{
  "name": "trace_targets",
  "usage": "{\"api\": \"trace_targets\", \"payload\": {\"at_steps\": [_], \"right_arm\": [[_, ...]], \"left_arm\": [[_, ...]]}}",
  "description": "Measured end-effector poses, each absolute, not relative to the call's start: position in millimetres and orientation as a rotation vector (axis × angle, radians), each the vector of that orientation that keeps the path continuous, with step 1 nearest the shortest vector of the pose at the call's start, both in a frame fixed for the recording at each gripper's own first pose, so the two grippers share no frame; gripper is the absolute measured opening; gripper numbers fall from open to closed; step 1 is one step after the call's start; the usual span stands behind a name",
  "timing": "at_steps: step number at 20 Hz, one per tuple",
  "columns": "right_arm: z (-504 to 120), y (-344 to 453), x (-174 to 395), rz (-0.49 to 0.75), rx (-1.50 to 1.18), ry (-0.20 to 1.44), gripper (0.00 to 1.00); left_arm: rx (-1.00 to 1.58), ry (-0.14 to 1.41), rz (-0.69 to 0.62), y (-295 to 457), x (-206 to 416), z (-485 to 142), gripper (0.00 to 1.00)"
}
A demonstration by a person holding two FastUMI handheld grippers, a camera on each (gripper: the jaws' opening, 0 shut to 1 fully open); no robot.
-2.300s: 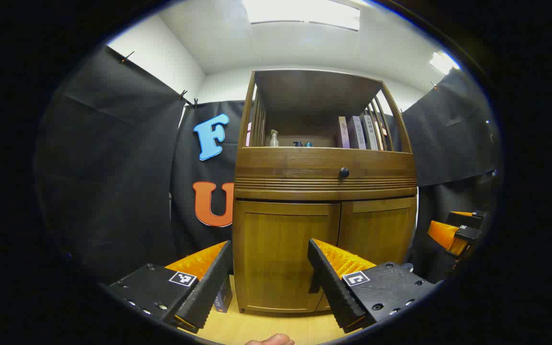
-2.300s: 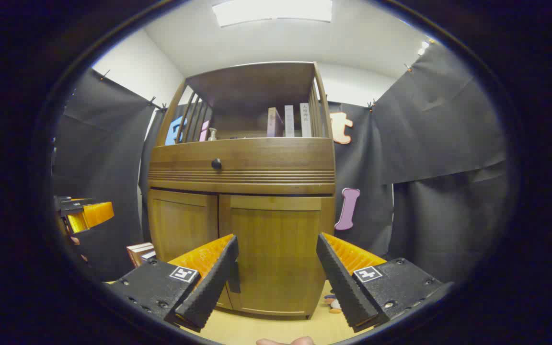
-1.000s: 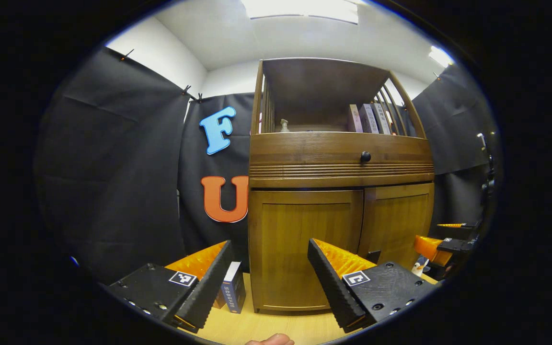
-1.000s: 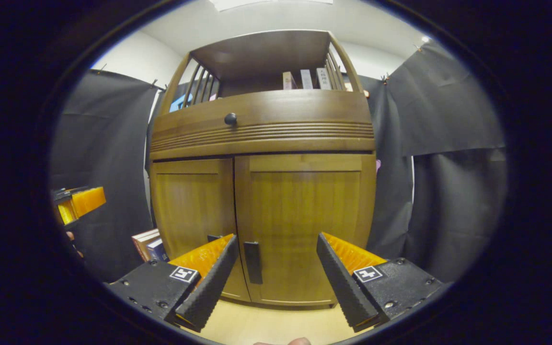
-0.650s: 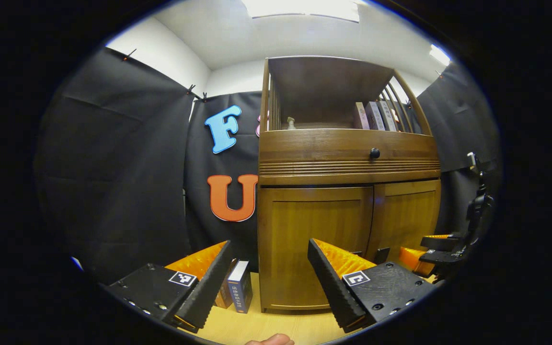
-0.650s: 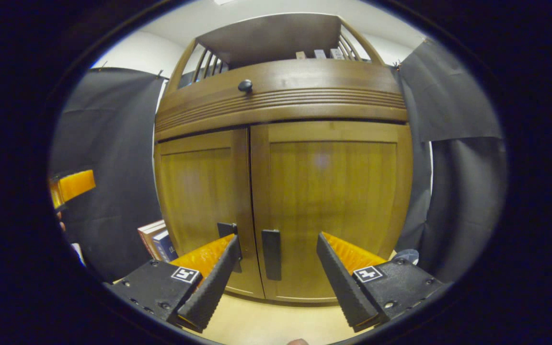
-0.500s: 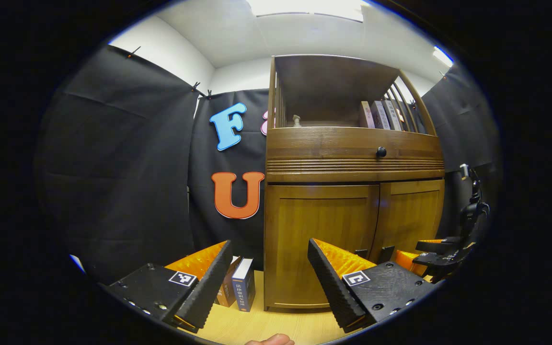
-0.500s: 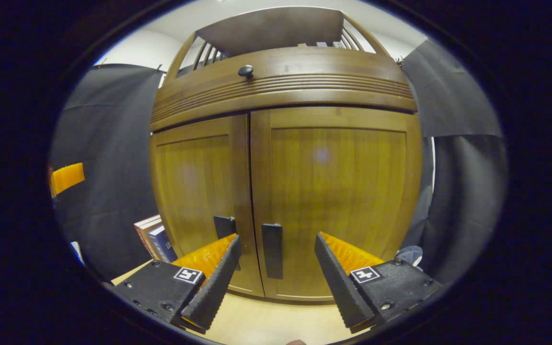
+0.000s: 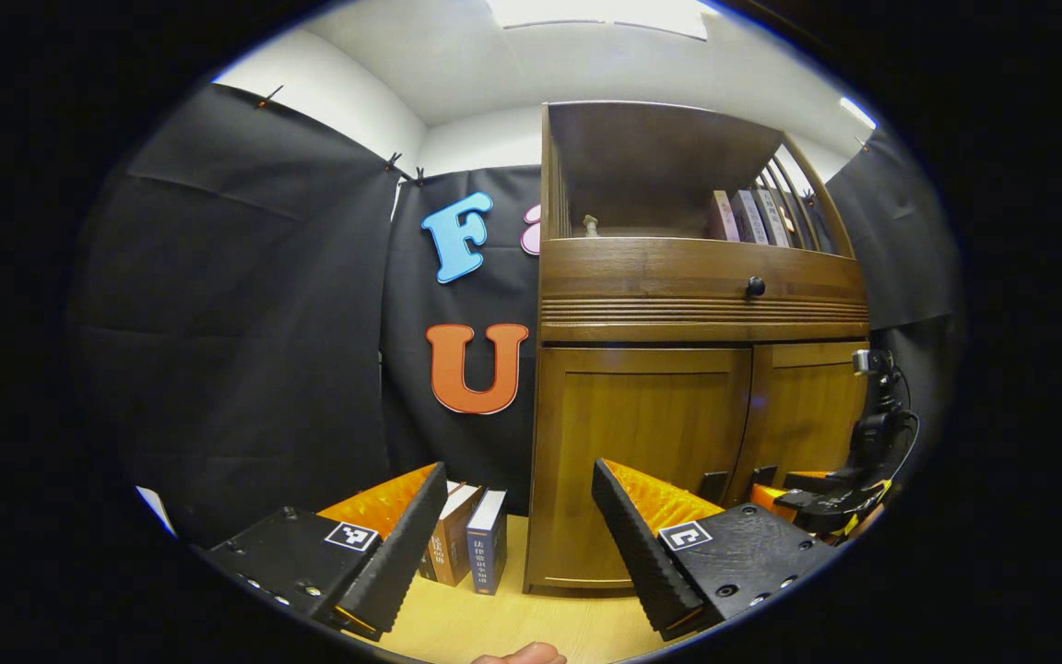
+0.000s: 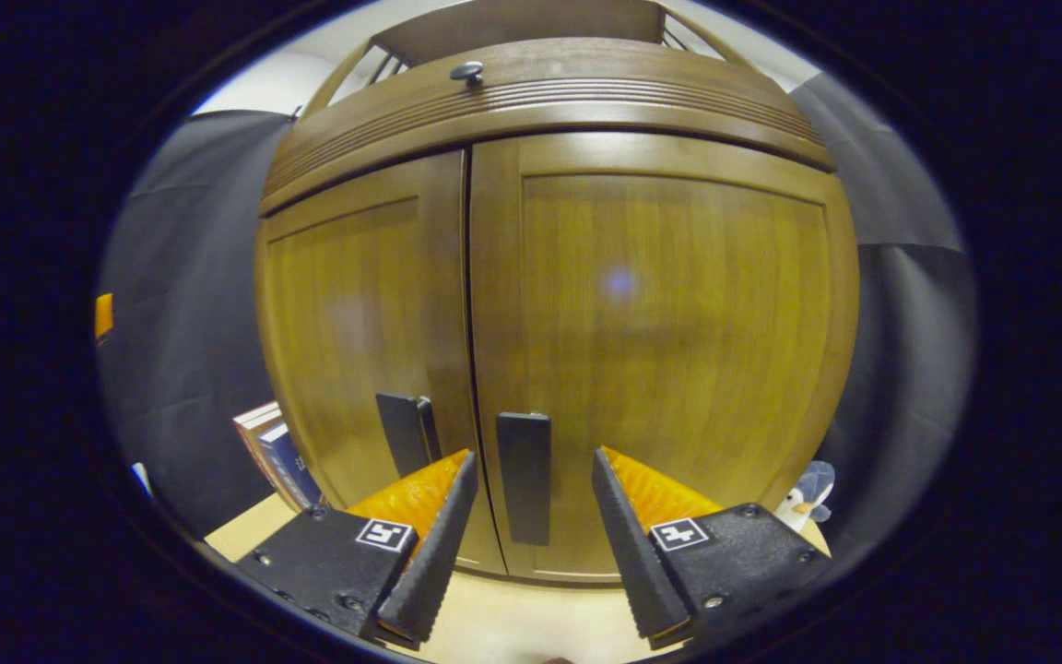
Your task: Open the right door of the double-door shoe cabinet with the right hand, and open the left door with the left hand.
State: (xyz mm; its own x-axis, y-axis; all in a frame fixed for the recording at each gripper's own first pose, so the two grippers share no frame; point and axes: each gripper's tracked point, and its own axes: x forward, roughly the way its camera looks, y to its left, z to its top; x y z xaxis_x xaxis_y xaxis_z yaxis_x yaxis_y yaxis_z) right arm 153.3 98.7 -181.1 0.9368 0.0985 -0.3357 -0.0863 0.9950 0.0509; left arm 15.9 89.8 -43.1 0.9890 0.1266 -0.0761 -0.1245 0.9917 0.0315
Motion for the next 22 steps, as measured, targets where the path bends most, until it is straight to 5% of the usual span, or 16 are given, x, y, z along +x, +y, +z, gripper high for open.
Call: {"api": "trace_targets", "payload": {"at_steps": [8,15,22], "right_arm": [[-200,105,174,0.072,0.046,0.355,0.63],[-211,114,181,0.051,0.193,0.372,0.39],[-209,107,172,0.054,0.129,0.351,0.28]], "left_arm": [[0.026,0.091,0.132,98,6,-47,0.95],[0.023,0.085,0.141,107,-4,-42,0.95],[0.026,0.094,0.117,101,-10,-44,0.95]]}}
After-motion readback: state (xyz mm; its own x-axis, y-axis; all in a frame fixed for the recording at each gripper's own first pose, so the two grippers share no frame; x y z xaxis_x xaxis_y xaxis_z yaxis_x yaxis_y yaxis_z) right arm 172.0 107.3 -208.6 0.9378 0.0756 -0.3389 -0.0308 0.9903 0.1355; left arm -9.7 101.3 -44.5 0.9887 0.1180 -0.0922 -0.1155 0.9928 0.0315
